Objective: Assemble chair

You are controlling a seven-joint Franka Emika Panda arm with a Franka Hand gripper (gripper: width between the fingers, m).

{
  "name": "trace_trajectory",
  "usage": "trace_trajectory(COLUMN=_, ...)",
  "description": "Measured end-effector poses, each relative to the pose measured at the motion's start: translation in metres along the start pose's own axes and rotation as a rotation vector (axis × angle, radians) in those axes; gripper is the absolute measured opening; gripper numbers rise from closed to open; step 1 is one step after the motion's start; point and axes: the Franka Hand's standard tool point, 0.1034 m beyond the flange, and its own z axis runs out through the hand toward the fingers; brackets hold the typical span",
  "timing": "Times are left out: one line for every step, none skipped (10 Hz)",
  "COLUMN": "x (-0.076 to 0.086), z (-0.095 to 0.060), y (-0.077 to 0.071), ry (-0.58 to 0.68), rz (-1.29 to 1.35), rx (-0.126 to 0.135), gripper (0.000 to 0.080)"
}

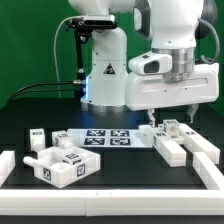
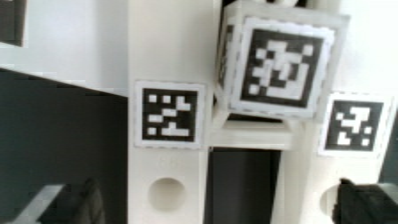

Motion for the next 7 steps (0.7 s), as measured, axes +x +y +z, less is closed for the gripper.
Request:
trace_trajectory(x=0.0, z=0.0, y=0.001, ry=-0.001, rz=0.002, rx=0.0, gripper=0.0649)
trace_trajectory(x=0.0, z=0.001, y=0.0, ry=-0.003, rz=0.006, rx=0.001, gripper=0.0649)
trace_trajectory(x=-0.004, z=0.005, y=-0.001, ry=-0.011, rz=0.032, rx=0.001, gripper=0.0649)
trace_trajectory(x=-0.013, z=0.005, y=-0.008, ry=-0.015, rz=0.043, rx=0.0, gripper=0.0649)
trace_trajectory(x=-0.025, z=0.005, y=-0.013, ry=-0.023, rz=0.048, rx=0.0, gripper=0.0649)
trace_trajectory(x=-0.037, z=0.009, y=-0.018, ry=-0.026, rz=0.045, rx=-0.001, gripper=0.0649)
trace_trajectory(x=-0.044, z=0.012, y=-0.022, ry=-0.036, rz=0.039, rx=-0.001, gripper=0.0649)
